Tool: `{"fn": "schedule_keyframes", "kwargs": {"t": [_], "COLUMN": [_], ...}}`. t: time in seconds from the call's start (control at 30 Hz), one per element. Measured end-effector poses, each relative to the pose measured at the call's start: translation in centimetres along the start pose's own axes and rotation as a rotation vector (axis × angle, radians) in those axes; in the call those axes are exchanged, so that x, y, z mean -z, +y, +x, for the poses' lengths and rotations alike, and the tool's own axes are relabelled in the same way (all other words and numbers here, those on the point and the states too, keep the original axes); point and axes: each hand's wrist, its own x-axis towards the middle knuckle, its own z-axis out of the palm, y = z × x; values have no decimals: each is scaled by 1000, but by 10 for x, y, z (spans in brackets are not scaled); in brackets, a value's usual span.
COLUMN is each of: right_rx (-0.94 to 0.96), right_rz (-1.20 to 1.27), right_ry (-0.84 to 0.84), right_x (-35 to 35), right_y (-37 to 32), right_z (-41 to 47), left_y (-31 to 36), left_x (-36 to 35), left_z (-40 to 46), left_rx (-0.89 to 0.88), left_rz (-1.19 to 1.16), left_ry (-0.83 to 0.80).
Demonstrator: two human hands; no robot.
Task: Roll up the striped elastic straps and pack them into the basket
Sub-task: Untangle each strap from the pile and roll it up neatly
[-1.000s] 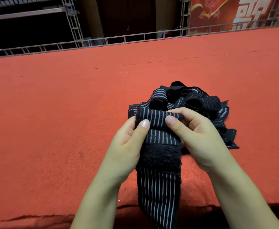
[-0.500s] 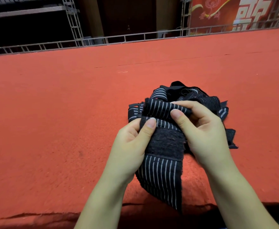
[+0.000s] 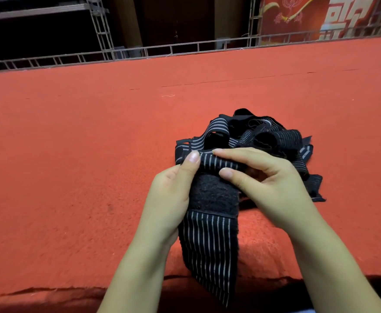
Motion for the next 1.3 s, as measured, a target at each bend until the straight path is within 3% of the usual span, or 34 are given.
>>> {"fn": "schedule_keyframes", "kwargs": {"t": [0.1,0.27,0.5,0.67,0.9,1.03,1.3], "right_rx": [-103,-323,-343,-314,-180,-149,-119], "right_rz": [129,227,405,466,373,303,103], "right_ry": [-92,-18,-24,106,275,274,283], "right_x": [1,-5,-1,-3,-8,-4,-4], "right_y": [1,4,2,4,4,4,2], "right_z": [-2,-2,-2,-1,4,3,-4], "left_y": [-3,-7,-7,-8,-16,-11,1], "left_x": [2,2,9,0,-15,-17,-13], "left_z": [1,0,2,1,-3,-4,-4], "left_rx": [-41,-117,-141,-65,-83,-98,-38], "left_rz": [-10,5,157,44,85,18,-50], "left_ry": [-26,-121,-176,-174,-69,10,10]}}
